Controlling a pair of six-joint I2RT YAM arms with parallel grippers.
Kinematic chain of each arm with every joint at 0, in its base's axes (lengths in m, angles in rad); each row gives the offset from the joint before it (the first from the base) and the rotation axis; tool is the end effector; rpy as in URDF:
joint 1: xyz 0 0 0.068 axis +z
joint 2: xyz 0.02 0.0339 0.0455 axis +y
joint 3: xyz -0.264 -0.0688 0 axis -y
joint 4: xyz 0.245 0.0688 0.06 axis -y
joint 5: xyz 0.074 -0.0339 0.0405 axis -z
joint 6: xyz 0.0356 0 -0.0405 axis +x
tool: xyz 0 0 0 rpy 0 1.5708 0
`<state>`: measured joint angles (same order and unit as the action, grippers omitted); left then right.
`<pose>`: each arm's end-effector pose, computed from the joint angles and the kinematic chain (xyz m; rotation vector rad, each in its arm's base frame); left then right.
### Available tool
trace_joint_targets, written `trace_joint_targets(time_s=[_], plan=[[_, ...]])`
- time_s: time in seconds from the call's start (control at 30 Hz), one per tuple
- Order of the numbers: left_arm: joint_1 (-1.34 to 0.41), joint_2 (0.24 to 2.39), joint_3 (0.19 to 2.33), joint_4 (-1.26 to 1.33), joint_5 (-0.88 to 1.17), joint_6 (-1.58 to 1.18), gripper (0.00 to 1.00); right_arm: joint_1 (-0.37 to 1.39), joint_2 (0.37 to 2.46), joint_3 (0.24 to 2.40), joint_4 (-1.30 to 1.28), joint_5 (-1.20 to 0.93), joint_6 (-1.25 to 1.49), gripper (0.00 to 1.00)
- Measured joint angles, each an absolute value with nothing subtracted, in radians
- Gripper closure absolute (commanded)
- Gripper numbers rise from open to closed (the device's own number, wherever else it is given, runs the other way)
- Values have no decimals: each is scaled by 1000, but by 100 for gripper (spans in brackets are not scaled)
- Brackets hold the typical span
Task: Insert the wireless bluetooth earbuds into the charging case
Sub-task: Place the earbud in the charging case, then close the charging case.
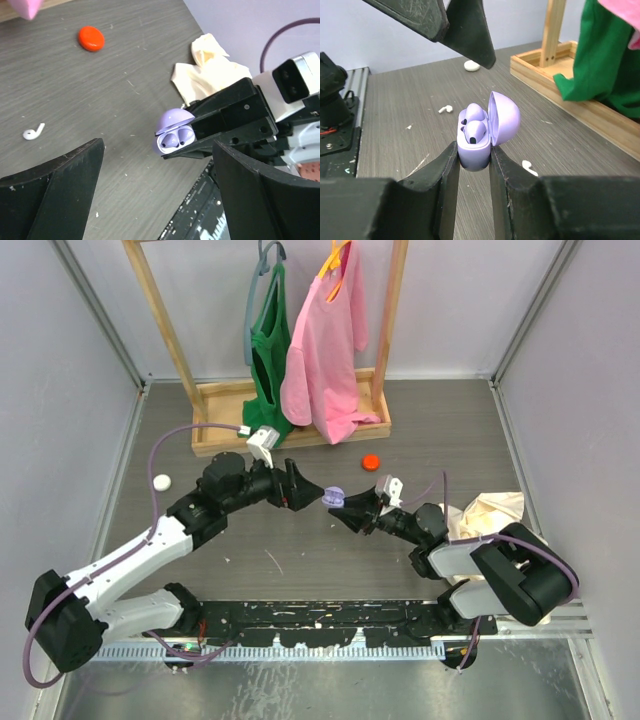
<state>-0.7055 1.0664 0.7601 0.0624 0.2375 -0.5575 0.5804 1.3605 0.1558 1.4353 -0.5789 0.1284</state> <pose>0.1845 -0.1681 0.3017 0.3246 1.9257 -1.0845 0.1647 0.1313 0.1881 -0.8006 1.2074 0.9726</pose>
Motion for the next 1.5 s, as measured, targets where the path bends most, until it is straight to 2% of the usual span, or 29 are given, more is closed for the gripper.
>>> trace_joint_targets(time_s=[0.47, 0.9, 1.07, 1.23, 1.5], plan=[[-671, 1081, 783, 25, 451, -667, 8, 607, 1344, 281, 1345, -773, 161, 99], [-665, 1121, 772, 116, 573, -771, 12, 629, 1334, 319, 1300, -810, 176, 99], [-665, 1129, 766, 148, 608, -792, 22, 629, 1334, 320, 1300, -813, 187, 99], [-665, 1129, 762, 189, 640, -805, 27, 629, 1334, 320, 1304, -818, 190, 99], [-659, 1123, 744, 224, 665, -807, 30, 629, 1334, 320, 1309, -825, 191, 99]])
